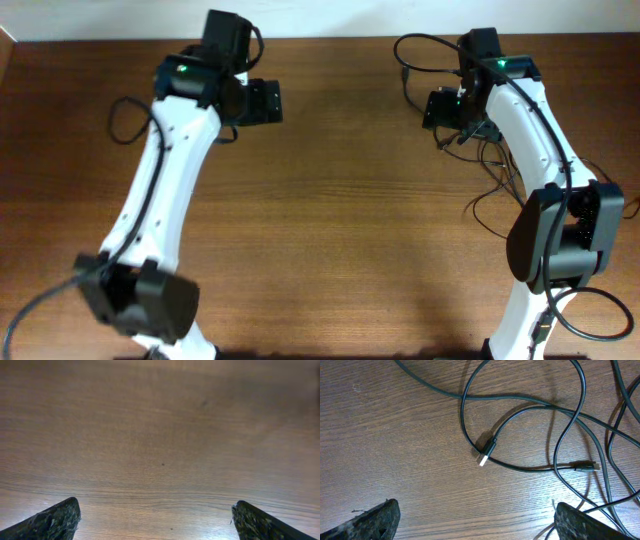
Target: Untangle cables
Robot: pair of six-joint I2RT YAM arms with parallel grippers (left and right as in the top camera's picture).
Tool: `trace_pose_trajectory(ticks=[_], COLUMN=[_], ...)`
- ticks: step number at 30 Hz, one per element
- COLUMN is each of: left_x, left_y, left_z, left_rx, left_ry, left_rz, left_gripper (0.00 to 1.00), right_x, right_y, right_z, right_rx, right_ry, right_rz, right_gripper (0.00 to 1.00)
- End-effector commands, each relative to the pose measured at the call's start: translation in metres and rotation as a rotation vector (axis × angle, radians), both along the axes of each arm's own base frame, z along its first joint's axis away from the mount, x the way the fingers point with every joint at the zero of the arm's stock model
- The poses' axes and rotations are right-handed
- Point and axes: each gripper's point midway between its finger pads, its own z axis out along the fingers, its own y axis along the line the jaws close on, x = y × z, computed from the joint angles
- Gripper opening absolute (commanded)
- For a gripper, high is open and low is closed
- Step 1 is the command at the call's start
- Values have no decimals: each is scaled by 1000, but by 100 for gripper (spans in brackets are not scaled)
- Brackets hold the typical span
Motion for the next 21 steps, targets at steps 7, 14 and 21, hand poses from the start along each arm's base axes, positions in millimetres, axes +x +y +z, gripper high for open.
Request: trace_pose_trajectory(ticks=[7, 14, 21], left_x=[-59, -70, -71], left_y=[14, 16, 16], left_z=[131, 135, 136], left_rx=[-55, -55, -56], left_ry=[-331, -330, -333], left_rz=[-4, -4, -4], left_gripper=[99, 99, 99], right_x=[0, 0, 0], right_y=[2, 2, 2], right_z=[-1, -1, -1], right_rx=[4, 4, 4], right_ry=[2, 2, 2], right_rz=[4, 4, 4], right_gripper=[98, 98, 98])
